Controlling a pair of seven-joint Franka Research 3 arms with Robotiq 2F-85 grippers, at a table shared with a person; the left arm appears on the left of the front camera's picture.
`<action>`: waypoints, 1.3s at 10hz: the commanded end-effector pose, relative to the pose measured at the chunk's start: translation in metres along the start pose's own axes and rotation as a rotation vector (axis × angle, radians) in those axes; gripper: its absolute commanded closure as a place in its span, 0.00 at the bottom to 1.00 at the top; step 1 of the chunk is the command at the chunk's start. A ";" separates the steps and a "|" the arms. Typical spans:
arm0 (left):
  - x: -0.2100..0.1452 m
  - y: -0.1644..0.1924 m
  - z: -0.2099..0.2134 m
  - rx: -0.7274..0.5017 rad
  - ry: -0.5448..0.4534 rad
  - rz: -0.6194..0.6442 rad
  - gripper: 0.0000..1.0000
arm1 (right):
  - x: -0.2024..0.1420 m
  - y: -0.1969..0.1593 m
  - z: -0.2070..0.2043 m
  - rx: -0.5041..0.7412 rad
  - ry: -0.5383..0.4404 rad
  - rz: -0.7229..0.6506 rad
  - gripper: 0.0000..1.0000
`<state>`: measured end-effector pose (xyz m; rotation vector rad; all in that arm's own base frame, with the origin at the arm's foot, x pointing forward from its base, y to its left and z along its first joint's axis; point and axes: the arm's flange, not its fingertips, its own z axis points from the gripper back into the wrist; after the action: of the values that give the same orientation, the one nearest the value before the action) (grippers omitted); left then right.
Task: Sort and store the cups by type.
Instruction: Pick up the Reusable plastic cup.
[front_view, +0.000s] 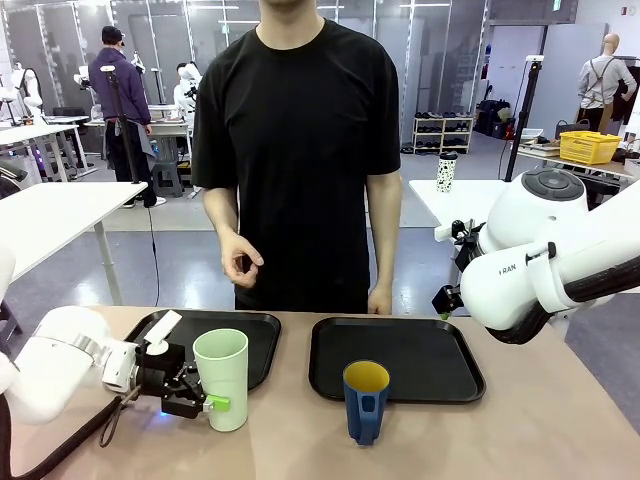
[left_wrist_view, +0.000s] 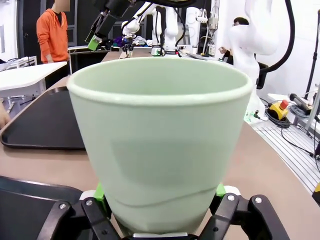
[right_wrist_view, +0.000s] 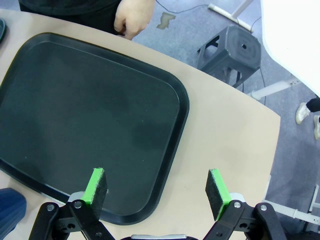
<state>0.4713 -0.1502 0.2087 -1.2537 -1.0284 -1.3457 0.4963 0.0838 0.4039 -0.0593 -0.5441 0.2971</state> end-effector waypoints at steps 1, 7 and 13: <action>-0.005 0.005 -0.001 -0.028 -0.037 -0.028 0.48 | 0.000 0.000 0.000 0.000 -0.001 0.001 0.00; 0.056 -0.039 0.030 0.031 -0.039 -0.075 0.60 | 0.000 0.000 0.000 0.000 -0.001 0.001 0.00; 0.069 -0.042 0.032 0.044 -0.020 -0.086 0.60 | 0.000 0.000 0.000 0.000 -0.001 0.001 0.00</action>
<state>0.4341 -0.1194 0.2820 -1.2030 -1.1253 -1.3767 0.4963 0.0837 0.4038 -0.0593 -0.5440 0.2969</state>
